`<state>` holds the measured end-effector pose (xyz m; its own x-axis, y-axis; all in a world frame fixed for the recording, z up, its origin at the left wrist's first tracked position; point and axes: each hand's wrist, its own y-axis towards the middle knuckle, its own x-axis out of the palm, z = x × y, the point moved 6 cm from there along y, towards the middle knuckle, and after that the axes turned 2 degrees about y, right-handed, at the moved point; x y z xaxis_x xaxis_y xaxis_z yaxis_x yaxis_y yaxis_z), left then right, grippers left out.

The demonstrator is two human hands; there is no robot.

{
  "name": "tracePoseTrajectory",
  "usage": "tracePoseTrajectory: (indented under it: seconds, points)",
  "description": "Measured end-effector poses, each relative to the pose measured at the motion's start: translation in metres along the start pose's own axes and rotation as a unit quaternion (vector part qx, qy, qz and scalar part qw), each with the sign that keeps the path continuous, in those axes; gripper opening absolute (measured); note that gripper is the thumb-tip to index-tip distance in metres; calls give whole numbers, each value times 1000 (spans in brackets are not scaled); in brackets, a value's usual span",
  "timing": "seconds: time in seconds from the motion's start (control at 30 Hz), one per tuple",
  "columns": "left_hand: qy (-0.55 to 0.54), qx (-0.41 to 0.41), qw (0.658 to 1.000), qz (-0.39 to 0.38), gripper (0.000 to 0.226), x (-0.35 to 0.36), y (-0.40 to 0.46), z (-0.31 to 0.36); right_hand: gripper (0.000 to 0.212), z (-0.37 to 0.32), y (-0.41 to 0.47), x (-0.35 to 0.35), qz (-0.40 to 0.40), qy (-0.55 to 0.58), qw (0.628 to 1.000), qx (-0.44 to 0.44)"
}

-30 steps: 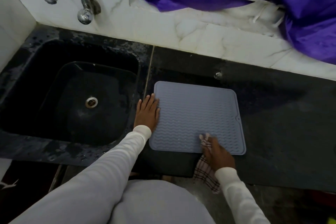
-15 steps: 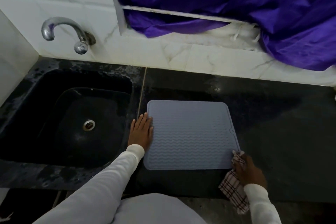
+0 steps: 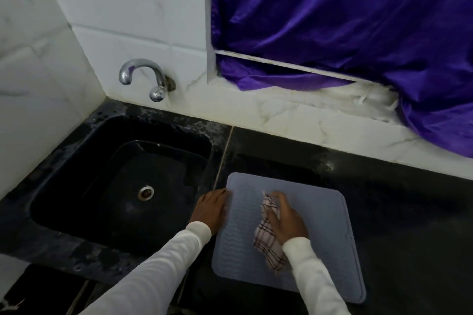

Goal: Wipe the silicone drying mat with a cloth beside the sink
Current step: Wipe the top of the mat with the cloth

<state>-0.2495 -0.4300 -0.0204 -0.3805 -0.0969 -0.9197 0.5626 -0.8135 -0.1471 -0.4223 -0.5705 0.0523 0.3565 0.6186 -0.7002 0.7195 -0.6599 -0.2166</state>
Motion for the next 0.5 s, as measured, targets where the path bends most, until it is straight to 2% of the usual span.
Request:
tracePoseTrajectory:
  seconds: [0.07, 0.27, 0.37, 0.5]
  points:
    - [18, 13, 1000, -7, 54, -6, 6, 1, 25, -20, 29, 12, -4, -38, 999, -19]
    - [121, 45, 989, -75, 74, 0, 20, -13, 32, -47, 100, 48, -29, -109, 994, 8]
    - [124, 65, 985, -103, 76, 0, 29, -20, 35, -46, 119, 57, -10, -149, 988, 36]
    - [121, 80, 984, -99, 79, 0, 37, -26, 33, -51, 131, 73, 21, -188, 982, 13]
